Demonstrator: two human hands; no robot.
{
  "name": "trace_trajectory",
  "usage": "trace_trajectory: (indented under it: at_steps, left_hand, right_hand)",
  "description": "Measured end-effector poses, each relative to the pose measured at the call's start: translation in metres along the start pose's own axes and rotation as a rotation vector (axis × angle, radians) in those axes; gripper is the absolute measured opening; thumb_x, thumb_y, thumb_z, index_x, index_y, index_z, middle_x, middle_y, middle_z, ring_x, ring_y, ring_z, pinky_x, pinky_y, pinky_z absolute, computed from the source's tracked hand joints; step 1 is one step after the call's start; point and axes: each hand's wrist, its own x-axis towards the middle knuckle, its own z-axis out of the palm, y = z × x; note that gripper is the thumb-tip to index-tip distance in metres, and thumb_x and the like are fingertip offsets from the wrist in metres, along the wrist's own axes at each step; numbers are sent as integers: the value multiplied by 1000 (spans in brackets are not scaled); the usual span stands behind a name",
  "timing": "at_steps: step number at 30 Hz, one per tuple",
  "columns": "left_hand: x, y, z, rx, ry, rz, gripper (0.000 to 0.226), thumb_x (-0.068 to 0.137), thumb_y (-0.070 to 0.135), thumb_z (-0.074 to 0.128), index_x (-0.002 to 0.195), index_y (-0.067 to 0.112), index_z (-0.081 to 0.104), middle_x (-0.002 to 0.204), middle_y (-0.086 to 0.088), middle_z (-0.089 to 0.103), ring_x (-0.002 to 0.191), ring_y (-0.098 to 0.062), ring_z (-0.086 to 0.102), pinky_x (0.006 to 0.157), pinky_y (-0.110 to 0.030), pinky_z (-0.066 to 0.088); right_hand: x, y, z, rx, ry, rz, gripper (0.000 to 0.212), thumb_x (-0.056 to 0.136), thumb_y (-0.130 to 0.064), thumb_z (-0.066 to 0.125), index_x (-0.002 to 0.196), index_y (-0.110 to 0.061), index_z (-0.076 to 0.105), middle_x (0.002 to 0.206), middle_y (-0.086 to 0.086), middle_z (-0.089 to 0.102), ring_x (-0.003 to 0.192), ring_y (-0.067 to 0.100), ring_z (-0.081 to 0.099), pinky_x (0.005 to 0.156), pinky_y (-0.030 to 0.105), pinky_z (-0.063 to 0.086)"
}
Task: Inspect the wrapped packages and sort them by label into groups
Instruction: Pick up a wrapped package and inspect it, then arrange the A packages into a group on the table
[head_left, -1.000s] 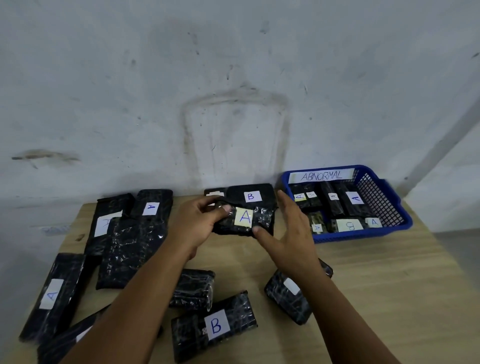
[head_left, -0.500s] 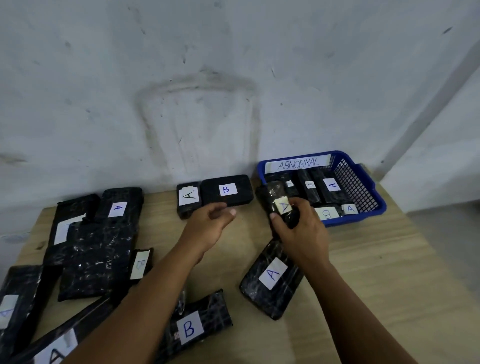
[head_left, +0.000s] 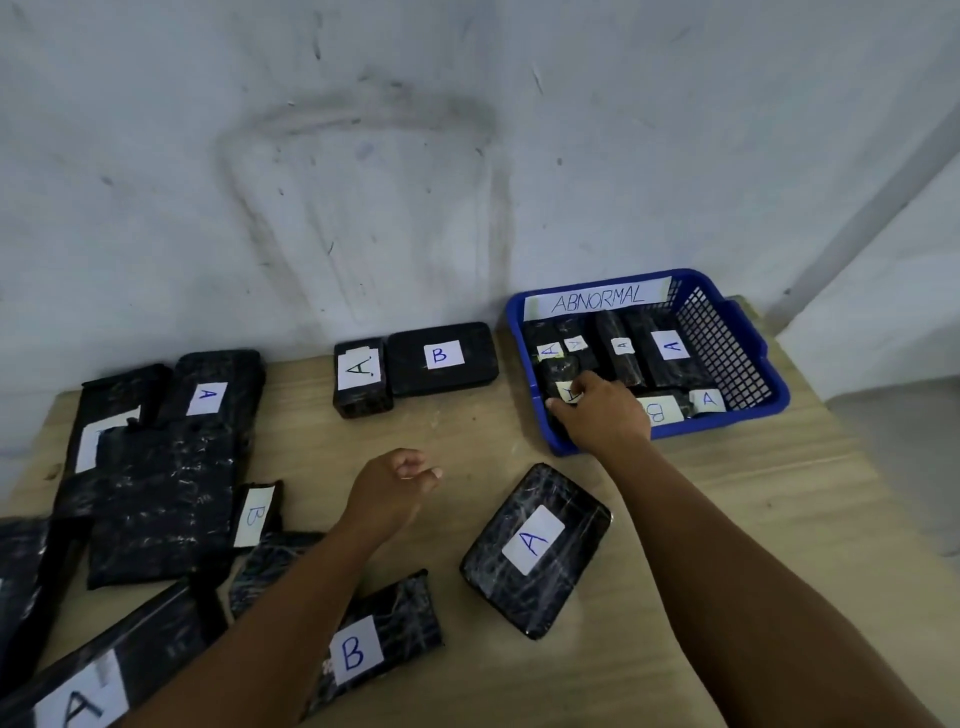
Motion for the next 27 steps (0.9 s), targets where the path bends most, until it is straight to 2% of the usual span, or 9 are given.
trace_trajectory:
  at_steps: [4,7,10,14,16,18,21,24,27]
  left_hand:
    - [1,-6,3,18,6,-11,37,92,26,76,125,12,67,126,-5,68,105,-12,60,85,-23,43]
    - [0,-11,5,30,-8,-27,36,92,28,76,124,14,67,121,-3,68,102,-12,61,85,-24,43]
    - [-4,-14,12,93,-36,-16,38,92,33,76,124,17,67,121,-3,70,100,-14,63,85,-25,44]
    - [-19,-22,34,342,-172,66,60,88,57,71,133,19,63,118,1,69,105,-16,64,87,-28,46]
    - [-30,-26,49,546,-227,76,73,81,78,62,130,25,64,122,2,68,111,-21,63,91,-32,46]
    - [-38,-30,61,687,-238,84,72,74,87,56,119,32,66,118,4,68,112,-24,60,95,-40,46]
    - [-46,-32,68,644,-203,101,63,78,77,64,119,30,64,117,3,67,113,-26,59,96,-42,46]
    - [-47,-27,58,407,-150,127,39,82,53,75,107,27,62,103,6,68,103,-23,64,88,-36,50]
    - [-45,-17,32,226,-112,148,28,86,34,80,105,25,61,101,7,66,99,-21,65,83,-32,51]
  right_hand:
    - [5,3,5,-28,-16,8,38,102,-54,56,122,-25,69,120,9,70,110,32,65,88,42,53]
    - [5,3,4,-64,-8,7,34,104,-50,55,123,-27,71,119,9,70,109,31,65,89,43,53]
    - [-2,6,4,-70,27,-4,39,103,-51,53,129,-27,68,131,10,65,123,34,57,96,46,49]
    - [-29,13,10,143,326,-87,43,101,-41,59,139,-23,62,149,11,51,139,35,40,110,54,37]
    - [-49,19,18,284,465,-110,45,98,-36,66,139,-20,63,148,11,51,137,34,41,109,54,37]
    - [-69,28,29,357,558,-110,46,96,-33,70,139,-18,63,143,14,54,132,35,45,105,54,41]
    - [-96,44,48,400,574,-82,47,96,-29,71,140,-14,61,139,16,54,128,34,49,103,52,44]
    - [-114,55,63,386,539,-92,47,94,-25,71,139,-14,61,137,14,55,123,32,51,101,52,47]
    - [-124,46,68,394,537,-166,45,93,-28,70,136,-16,63,134,14,58,119,32,54,99,53,48]
